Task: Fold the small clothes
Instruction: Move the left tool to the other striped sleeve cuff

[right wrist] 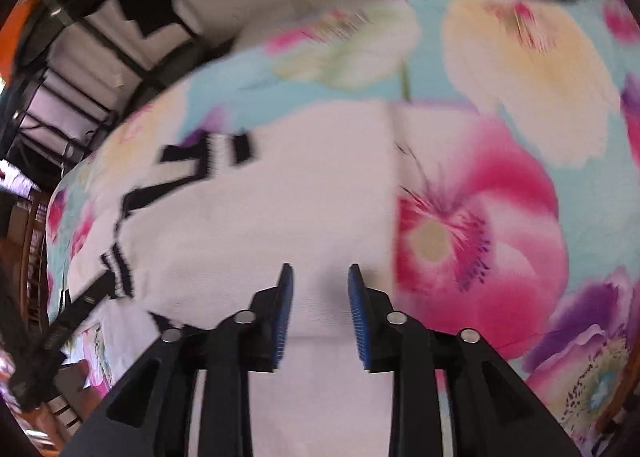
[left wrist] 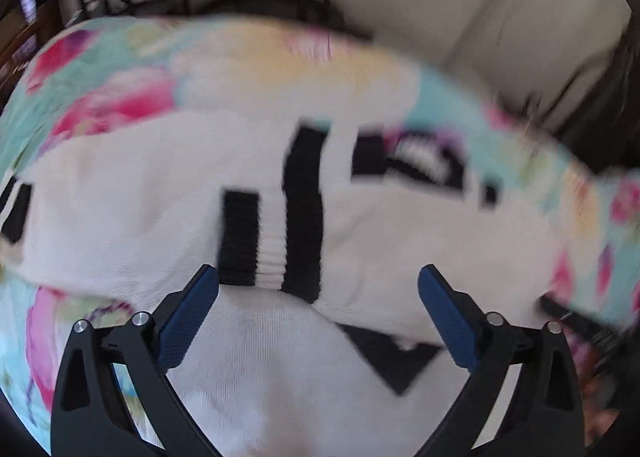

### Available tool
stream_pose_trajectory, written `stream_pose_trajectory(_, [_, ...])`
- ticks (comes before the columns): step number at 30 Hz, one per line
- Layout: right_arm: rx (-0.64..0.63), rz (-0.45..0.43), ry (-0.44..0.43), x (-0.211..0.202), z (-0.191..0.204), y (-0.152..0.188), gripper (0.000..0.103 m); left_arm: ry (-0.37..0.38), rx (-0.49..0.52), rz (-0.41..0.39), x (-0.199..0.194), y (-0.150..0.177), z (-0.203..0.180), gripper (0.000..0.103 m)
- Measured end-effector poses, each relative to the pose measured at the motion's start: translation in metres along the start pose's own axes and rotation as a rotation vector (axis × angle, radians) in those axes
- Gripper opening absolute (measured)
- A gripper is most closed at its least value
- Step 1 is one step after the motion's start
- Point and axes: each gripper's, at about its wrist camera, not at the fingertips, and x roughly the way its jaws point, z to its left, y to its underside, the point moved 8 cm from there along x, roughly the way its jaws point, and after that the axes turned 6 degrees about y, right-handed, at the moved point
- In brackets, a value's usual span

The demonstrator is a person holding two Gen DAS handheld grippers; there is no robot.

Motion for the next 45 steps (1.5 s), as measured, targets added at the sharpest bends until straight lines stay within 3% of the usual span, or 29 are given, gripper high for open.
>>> stream_pose_trajectory(2, [0.025, 0.038, -0.004, 0.014, -0.015, 0.003, 0.027, -0.062, -0.045, 0.087, 0.026, 0.008, 0.021, 0.099])
stream_pose_trajectory(3, [0.037, 0.039, -0.008, 0.016, -0.024, 0.002, 0.022, -0.013, -0.082, 0.092, 0.033, 0.012, 0.030, 0.099])
stream_pose_trajectory(5, [0.043, 0.007, 0.057, 0.011, -0.039, -0.003, 0.026, -0.004, -0.059, 0.041, 0.025, 0.009, 0.030, 0.099])
stream_pose_trajectory(6, [0.052, -0.053, 0.074, 0.001, -0.045, -0.011, 0.026, -0.020, -0.037, 0.038, 0.021, 0.008, 0.027, 0.099])
stream_pose_trajectory(8, [0.088, -0.134, 0.044, -0.015, -0.050, -0.031, 0.026, -0.053, -0.017, -0.015, 0.006, 0.001, 0.025, 0.098])
stream_pose_trajectory(10, [0.119, -0.153, 0.010, -0.017, -0.047, -0.044, 0.026, -0.045, -0.023, -0.082, -0.008, -0.007, 0.023, 0.098])
stream_pose_trajectory(12, [0.116, -0.144, -0.012, -0.009, -0.038, -0.057, 0.025, -0.039, -0.034, -0.072, -0.008, -0.013, 0.023, 0.098])
stream_pose_trajectory(15, [0.100, -0.102, 0.018, 0.016, -0.032, -0.064, 0.024, -0.089, -0.050, 0.054, 0.022, -0.006, 0.038, 0.098])
stream_pose_trajectory(17, [0.131, -0.037, 0.083, 0.039, -0.044, -0.060, 0.028, -0.099, -0.019, 0.039, 0.028, -0.002, 0.040, 0.099])
stream_pose_trajectory(20, [0.196, -0.074, 0.022, 0.034, -0.050, -0.058, 0.028, -0.177, 0.062, -0.004, 0.022, -0.003, 0.030, 0.099])
stream_pose_trajectory(23, [0.131, -0.162, 0.027, -0.002, -0.047, -0.045, 0.035, -0.138, 0.011, -0.023, 0.009, -0.007, 0.033, 0.099])
stream_pose_trajectory(25, [0.075, -0.191, 0.010, -0.016, -0.040, -0.029, 0.061, -0.110, -0.051, -0.031, 0.003, -0.007, 0.042, 0.099])
stream_pose_trajectory(27, [0.025, -0.170, 0.067, -0.011, -0.040, -0.009, 0.079, -0.114, -0.068, 0.011, 0.007, -0.001, 0.053, 0.099])
stream_pose_trajectory(29, [-0.023, -0.011, 0.177, 0.025, -0.055, 0.019, 0.081, -0.127, -0.024, 0.049, 0.013, 0.003, 0.055, 0.099])
stream_pose_trajectory(32, [-0.038, -0.103, 0.190, 0.004, -0.054, 0.026, 0.081, -0.207, 0.030, 0.051, -0.002, 0.006, 0.052, 0.099])
stream_pose_trajectory(36, [-0.112, -0.106, 0.155, -0.034, -0.044, 0.043, 0.083, -0.255, 0.076, 0.006, -0.032, 0.004, 0.063, 0.099])
stream_pose_trajectory(39, [-0.201, -0.045, 0.141, -0.057, -0.045, 0.077, 0.085, -0.238, 0.019, 0.039, -0.053, 0.010, 0.089, 0.099])
stream_pose_trajectory(42, [-0.192, -0.017, 0.120, -0.061, -0.036, 0.100, 0.085, -0.239, -0.094, 0.058, -0.067, 0.011, 0.138, 0.099])
stream_pose_trajectory(45, [-0.160, 0.006, 0.044, -0.058, -0.009, 0.111, 0.085, -0.302, -0.252, 0.052, -0.083, 0.008, 0.220, 0.099])
